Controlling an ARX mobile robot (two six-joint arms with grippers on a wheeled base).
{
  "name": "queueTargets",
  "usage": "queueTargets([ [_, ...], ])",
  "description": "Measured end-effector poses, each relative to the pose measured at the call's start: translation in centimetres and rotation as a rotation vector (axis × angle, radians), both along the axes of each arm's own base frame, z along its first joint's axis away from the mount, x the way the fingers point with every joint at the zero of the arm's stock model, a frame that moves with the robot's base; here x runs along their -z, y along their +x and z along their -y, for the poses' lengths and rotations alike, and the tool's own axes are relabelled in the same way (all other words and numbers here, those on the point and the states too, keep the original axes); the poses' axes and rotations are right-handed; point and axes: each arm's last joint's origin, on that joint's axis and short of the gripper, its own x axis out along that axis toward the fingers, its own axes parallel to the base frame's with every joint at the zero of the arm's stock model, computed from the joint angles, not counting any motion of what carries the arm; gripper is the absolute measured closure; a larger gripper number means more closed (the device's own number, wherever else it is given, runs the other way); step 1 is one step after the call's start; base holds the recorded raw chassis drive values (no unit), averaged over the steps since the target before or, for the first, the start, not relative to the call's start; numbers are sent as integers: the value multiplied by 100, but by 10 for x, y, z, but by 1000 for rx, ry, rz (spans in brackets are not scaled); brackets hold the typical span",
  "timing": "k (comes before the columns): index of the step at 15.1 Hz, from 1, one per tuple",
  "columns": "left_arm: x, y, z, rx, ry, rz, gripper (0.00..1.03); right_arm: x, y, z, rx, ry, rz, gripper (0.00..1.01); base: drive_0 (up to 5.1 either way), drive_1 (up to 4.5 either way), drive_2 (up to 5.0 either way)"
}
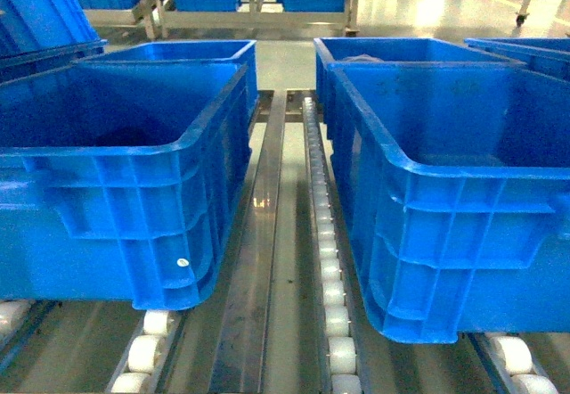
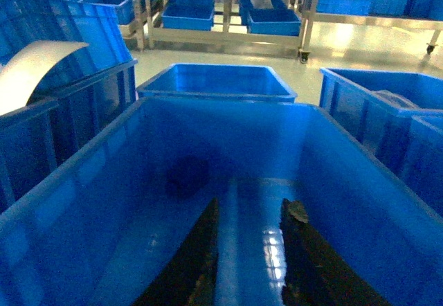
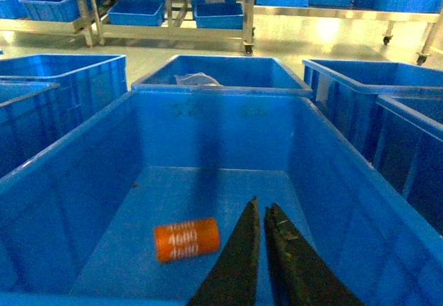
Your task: Sort blue parts and orange caps into right shelf containers
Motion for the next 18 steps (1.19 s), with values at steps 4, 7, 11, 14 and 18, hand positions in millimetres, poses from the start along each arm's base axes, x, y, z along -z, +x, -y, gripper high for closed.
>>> queueTargets([
  [4, 12, -48, 0, 1, 1, -6, 101, 10, -39, -1, -8, 4, -3, 99, 0, 0, 0],
  [7, 17, -73, 0, 1, 1, -13, 101, 15, -60, -1, -8, 3, 35, 99, 0, 0, 0],
  [11, 28, -98, 0, 1, 1, -10, 101, 22, -81, -1, -8, 3, 8, 99, 0, 0, 0],
  [14, 29, -112, 0, 1, 1, -19, 101, 21, -92, -1, -8, 4, 8, 99, 0, 0, 0],
  [18, 23, -125, 0, 1, 1, 1, 101, 17, -104, -1, -8, 4, 22, 99, 0, 0, 0],
])
